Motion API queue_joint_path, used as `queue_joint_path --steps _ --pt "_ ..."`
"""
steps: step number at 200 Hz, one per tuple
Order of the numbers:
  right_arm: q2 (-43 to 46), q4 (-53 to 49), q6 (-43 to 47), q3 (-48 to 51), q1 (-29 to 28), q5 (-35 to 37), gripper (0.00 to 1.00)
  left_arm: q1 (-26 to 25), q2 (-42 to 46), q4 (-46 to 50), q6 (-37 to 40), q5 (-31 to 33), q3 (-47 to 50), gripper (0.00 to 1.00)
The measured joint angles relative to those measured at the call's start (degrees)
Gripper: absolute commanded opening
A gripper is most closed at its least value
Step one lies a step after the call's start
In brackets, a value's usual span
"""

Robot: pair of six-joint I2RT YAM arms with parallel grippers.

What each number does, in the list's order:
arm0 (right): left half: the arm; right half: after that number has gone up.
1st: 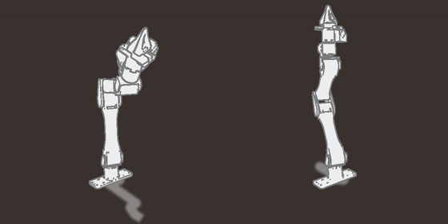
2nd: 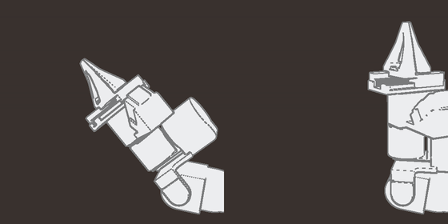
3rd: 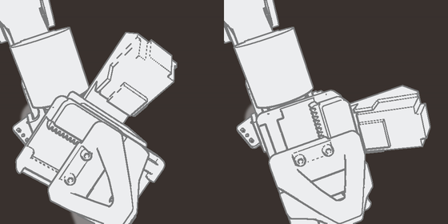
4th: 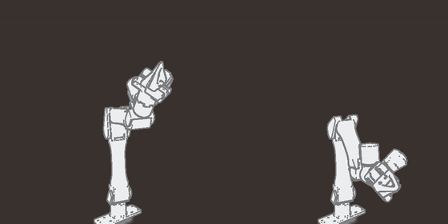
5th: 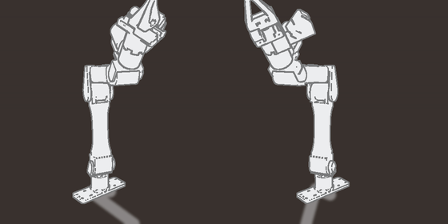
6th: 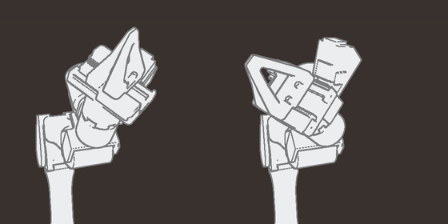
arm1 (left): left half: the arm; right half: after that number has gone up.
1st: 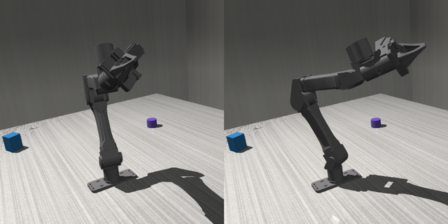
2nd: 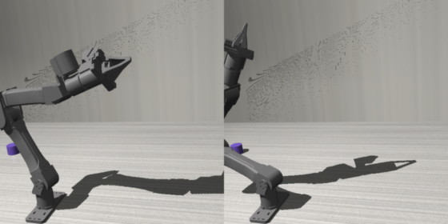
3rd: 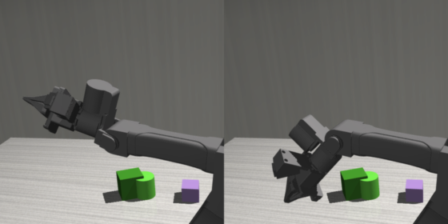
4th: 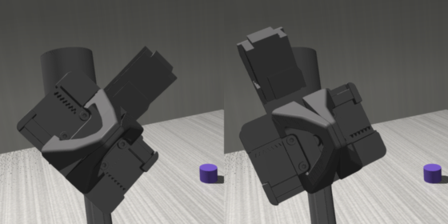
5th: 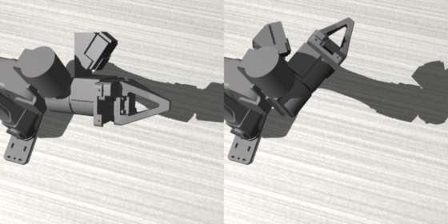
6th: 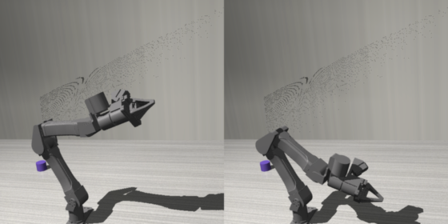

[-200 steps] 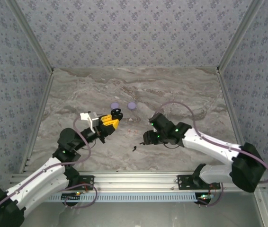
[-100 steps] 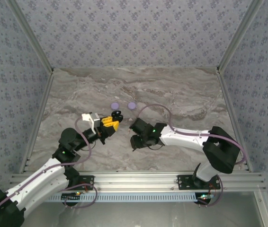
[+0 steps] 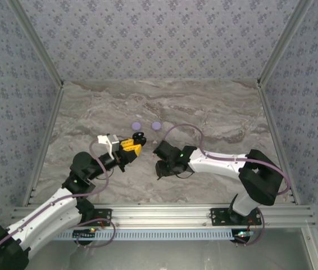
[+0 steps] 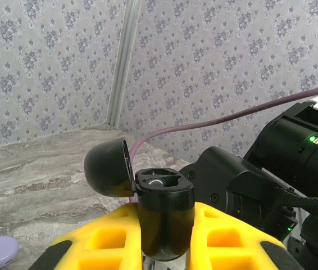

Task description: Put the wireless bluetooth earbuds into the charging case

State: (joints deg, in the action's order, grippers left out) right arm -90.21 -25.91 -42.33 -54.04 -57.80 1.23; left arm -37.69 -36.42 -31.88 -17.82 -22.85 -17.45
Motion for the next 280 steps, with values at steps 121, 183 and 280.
queue_joint_path --steps 121,183,280 --pt "-2.08 0.68 -2.36 3.02 -1.01 0.15 0.46 -0.02 -1.57 0.46 0.00 0.02 0.00 0.00" --pt "-3.19 0.66 -2.29 3.02 -0.94 2.23 0.47 -0.02 -1.57 0.48 0.00 0.20 0.00 0.00" --pt "-4.46 0.26 -1.16 1.75 -0.02 4.04 0.47 -0.02 -1.57 0.90 0.00 0.22 0.00 0.00"
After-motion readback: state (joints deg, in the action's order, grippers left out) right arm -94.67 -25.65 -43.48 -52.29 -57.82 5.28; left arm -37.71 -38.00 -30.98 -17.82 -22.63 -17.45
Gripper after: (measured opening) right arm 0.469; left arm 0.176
